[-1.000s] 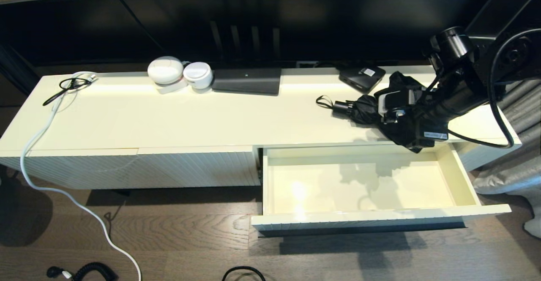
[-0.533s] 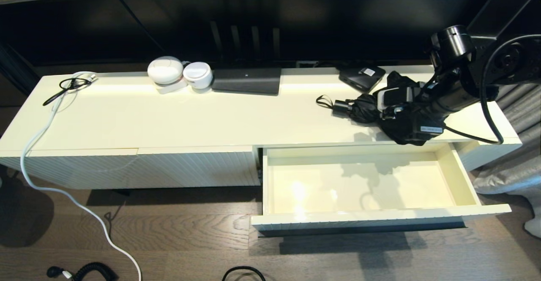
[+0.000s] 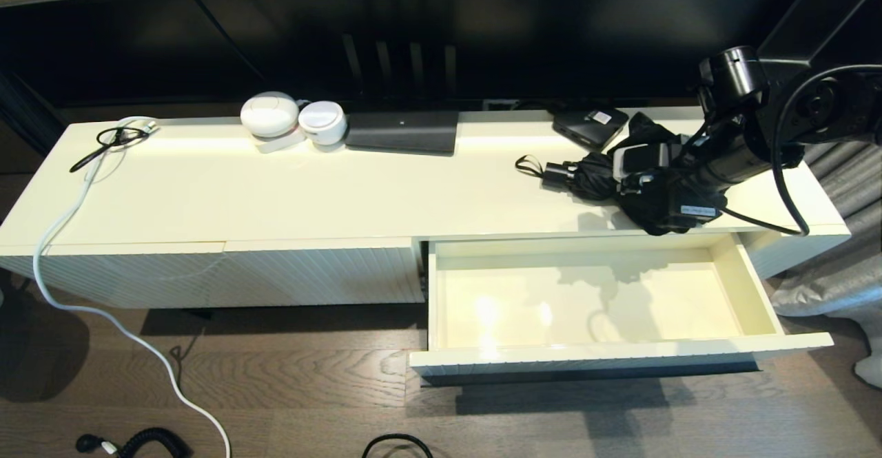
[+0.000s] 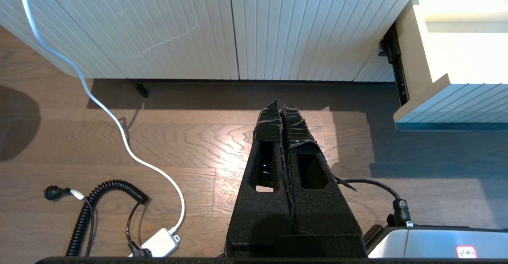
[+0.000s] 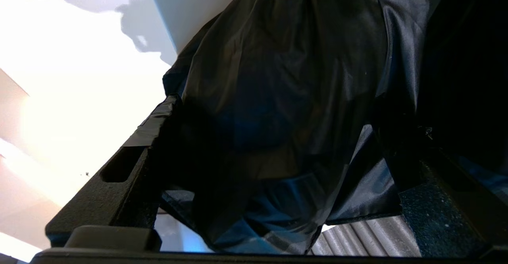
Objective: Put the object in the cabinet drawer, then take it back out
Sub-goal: Put the umbrella in the drawer
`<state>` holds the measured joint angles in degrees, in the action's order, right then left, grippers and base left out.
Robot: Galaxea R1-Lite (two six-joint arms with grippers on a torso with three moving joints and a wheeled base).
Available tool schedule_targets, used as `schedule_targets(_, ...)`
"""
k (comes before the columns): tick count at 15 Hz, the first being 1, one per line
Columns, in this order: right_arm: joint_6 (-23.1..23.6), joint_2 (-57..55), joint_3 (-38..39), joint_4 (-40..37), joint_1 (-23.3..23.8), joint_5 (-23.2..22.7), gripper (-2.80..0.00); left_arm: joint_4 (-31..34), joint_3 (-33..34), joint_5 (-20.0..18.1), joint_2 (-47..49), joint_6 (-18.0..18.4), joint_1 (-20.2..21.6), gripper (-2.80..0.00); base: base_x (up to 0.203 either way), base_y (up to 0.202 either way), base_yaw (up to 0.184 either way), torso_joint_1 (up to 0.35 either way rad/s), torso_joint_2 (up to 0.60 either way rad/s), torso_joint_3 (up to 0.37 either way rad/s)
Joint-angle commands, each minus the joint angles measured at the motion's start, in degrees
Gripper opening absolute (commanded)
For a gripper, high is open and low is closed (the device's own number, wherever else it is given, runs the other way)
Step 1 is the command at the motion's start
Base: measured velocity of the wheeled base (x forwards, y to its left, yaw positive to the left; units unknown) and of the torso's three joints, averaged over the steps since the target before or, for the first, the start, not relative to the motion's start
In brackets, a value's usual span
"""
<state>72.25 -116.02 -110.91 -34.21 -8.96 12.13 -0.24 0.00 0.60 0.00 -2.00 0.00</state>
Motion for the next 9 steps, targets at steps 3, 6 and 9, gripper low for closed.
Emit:
schedule_targets(3,0.35,-0.70,-0.01,-0.07,0.43,0.09,0.00,-0.02,0.09,0.02,0.00,-0.02,0.00,-2.80,0.000,0.000,0.000,0.000,0.00,0.000)
schedule_targets(6,0.35,-0.96,-0.01,0.46,0.78,0.09,0.00,-0.02,0.09,0.02,0.00,-0.02,-0.04,-2.80,0.000,0.000,0.000,0.000,0.00,0.000)
schedule_targets(9,0.08,-1.05,-0.01,0.72,0.96,0.09,-2.80,-0.02,0.09,0.02,0.00,-0.02,0.00,-2.80,0.000,0.000,0.000,0.000,0.00,0.000)
